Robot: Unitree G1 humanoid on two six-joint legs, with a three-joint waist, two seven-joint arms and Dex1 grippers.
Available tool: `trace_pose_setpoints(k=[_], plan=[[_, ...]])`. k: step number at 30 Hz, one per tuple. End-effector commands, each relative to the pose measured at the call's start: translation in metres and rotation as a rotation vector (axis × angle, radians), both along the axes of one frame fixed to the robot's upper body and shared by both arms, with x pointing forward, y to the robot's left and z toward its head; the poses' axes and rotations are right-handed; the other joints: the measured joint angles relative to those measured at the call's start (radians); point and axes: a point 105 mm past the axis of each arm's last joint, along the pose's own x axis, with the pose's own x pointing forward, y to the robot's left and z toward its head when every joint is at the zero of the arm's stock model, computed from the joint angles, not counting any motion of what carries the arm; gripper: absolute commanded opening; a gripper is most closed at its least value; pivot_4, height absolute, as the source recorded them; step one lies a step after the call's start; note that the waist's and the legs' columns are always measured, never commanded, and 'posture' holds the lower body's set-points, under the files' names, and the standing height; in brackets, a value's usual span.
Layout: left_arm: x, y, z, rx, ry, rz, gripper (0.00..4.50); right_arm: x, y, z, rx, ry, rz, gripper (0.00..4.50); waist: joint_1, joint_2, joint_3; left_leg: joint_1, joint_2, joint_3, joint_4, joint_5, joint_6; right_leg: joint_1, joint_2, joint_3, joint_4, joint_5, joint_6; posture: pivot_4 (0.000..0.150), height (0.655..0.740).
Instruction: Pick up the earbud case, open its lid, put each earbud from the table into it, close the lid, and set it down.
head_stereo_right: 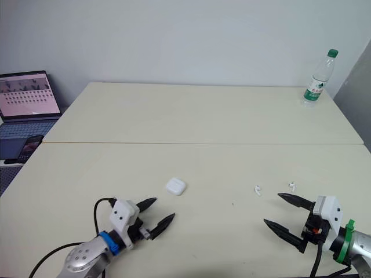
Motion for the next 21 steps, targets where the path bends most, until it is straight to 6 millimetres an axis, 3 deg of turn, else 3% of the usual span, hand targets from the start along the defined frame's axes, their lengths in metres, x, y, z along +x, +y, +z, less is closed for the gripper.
trace_pose_setpoints(k=[1,11,21], plan=[[0.015,-0.004,0.008,-0.004,-0.054,0.031,4.50,-0.002,0.009,0.009,0.014,-0.038,0.021,4.43,-0.001,0.000,0.000,0.000,0.000,0.000,0.000,0.000,0.000,0.000,0.000,0.000,0.000,0.000,0.000,0.150,0.7362],[0.037,-0.018,0.002,0.009,-0.035,-0.010,4.50,-0.004,0.017,0.020,0.023,-0.076,0.010,4.43,-0.001,0.000,0.000,0.000,0.000,0.000,0.000,0.000,0.000,0.000,0.000,0.000,0.001,0.001,-0.002,0.150,0.7362],[0.035,-0.019,0.000,0.045,-0.031,-0.005,4.50,-0.006,0.017,0.018,0.025,-0.077,-0.011,4.43,-0.001,0.000,0.000,0.000,0.000,0.000,0.001,0.000,0.000,0.001,0.000,0.000,0.001,0.001,-0.001,0.150,0.7362]])
